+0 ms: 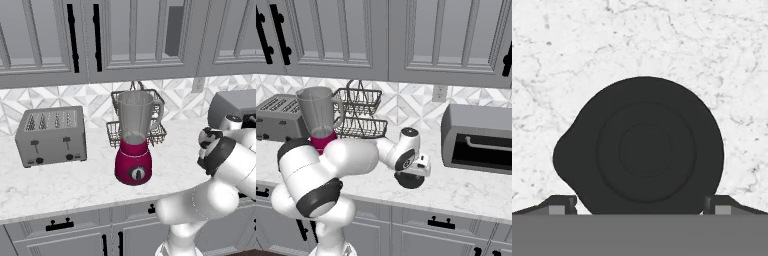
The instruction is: Close the lid blender by securely placing the lid on top.
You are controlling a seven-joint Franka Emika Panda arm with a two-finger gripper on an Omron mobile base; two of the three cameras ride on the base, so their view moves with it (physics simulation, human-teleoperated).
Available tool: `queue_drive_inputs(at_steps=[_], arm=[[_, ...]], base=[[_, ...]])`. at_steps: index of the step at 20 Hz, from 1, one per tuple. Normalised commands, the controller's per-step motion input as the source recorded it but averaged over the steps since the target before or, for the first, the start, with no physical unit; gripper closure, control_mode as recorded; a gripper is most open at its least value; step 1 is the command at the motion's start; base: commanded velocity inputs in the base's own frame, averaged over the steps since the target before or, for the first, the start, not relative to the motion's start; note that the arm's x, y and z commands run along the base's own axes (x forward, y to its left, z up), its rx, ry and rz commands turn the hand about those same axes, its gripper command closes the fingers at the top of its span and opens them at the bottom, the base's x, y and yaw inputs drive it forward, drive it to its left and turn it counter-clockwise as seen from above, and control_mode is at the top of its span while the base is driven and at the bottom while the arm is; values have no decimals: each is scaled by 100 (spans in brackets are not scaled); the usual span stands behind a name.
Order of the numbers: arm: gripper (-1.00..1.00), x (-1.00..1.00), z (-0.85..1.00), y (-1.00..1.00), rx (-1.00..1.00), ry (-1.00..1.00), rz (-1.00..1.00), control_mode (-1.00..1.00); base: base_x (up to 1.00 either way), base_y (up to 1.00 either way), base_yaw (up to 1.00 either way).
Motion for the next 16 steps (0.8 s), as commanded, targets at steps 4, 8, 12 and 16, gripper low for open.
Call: queue_drive_inputs(at_steps=[4, 8, 12, 16], arm=[[-100, 19, -22, -5, 0, 0, 0, -100], [-100, 17, -24, -7, 0, 0, 0, -100], [-100, 15, -29, -6, 0, 0, 0, -100], [100, 15, -34, -1, 0, 0, 0, -100]], base=[[0, 0, 0], [0, 0, 0], [0, 0, 0], [0, 0, 0]])
